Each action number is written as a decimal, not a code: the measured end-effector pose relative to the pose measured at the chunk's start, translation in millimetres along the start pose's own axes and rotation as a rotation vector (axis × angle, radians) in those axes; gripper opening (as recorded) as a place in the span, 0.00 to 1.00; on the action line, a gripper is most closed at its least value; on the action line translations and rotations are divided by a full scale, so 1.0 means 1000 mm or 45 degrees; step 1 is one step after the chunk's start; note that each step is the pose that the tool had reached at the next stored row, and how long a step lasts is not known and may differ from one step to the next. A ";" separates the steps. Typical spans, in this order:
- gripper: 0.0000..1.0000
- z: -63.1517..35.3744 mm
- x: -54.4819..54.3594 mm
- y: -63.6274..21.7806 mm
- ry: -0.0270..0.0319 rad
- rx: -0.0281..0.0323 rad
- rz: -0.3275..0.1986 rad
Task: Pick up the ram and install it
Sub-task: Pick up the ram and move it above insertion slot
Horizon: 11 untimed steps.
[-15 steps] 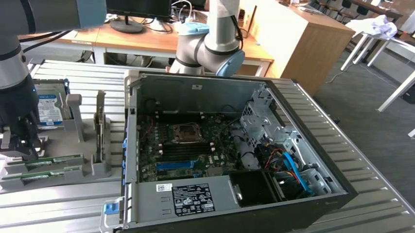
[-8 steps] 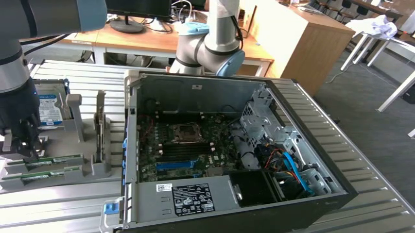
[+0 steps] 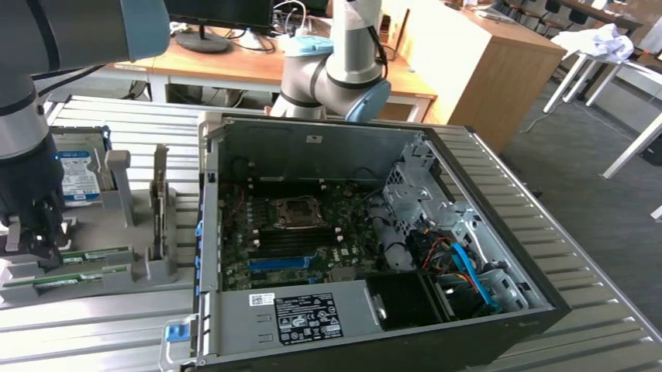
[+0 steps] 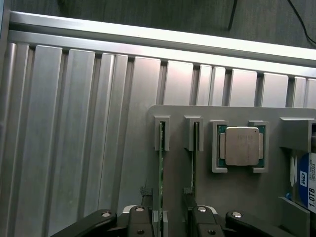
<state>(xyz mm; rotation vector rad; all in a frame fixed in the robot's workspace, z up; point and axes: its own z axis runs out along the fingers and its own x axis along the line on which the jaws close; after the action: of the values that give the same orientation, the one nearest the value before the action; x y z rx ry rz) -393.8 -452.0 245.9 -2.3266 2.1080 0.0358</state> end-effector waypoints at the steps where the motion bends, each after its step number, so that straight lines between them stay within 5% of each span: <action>1: 0.36 0.0009 0.001 0.0001 0.0001 -0.0001 -0.005; 11: 0.36 0.0090 0.004 -0.0006 0.0008 -0.0016 -0.061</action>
<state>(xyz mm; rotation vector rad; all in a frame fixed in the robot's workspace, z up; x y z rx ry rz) -393.0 -456.1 236.8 -2.3768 2.0524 0.0363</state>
